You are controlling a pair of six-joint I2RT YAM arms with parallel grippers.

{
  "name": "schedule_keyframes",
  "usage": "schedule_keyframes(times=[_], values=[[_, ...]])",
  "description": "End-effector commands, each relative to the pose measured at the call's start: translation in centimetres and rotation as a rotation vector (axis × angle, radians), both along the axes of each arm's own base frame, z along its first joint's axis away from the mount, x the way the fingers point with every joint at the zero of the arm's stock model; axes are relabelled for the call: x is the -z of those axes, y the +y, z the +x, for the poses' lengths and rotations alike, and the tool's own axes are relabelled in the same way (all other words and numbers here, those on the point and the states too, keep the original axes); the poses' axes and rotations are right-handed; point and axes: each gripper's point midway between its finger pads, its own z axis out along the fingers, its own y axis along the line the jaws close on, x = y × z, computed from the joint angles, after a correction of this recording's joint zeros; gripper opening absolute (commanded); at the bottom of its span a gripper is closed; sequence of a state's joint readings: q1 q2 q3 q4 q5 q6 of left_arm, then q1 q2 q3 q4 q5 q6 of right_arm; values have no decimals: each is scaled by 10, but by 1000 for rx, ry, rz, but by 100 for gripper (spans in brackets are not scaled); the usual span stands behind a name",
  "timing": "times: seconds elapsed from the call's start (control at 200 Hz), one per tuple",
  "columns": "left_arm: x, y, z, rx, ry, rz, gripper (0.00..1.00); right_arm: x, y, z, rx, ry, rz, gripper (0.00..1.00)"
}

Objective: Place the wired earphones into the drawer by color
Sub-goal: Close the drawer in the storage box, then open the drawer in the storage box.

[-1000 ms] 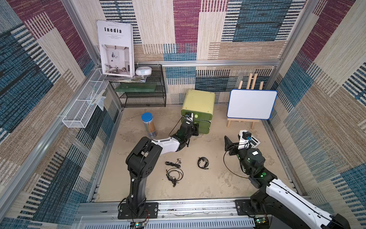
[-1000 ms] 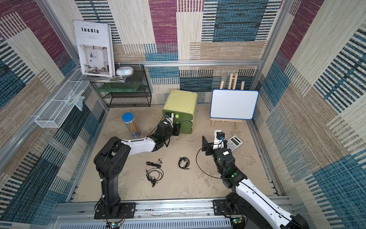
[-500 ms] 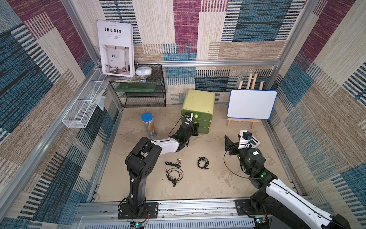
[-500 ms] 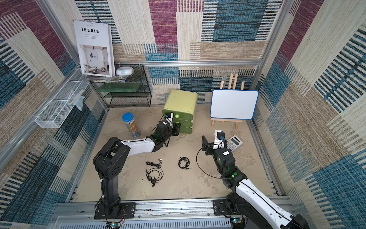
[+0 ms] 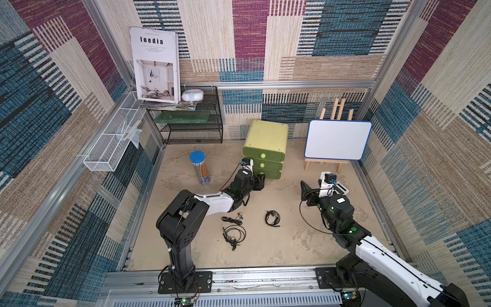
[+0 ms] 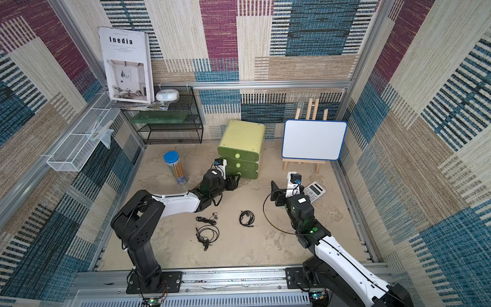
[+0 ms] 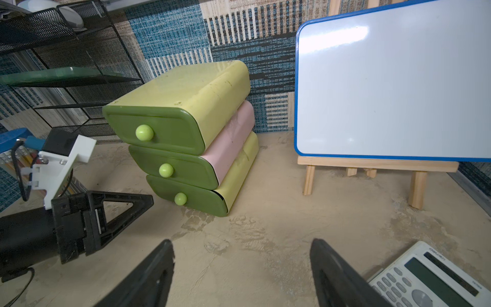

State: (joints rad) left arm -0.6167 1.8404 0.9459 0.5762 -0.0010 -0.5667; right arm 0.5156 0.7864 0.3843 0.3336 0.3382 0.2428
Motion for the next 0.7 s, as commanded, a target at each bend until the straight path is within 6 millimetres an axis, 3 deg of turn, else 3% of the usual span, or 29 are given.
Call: schedule_keyframes(times=[0.0, 0.426, 0.696], values=[[-13, -6, 2, 13, 0, -163, 60, -4, 0, 0, -6, -1, 21, 84], [10, -4, 19, -4, 27, -312, 63, -12, -5, -7, -3, -29, 46, 84], [26, -3, 31, -41, 31, -325, 56, -11, -7, -8, -2, -30, 48, 84]])
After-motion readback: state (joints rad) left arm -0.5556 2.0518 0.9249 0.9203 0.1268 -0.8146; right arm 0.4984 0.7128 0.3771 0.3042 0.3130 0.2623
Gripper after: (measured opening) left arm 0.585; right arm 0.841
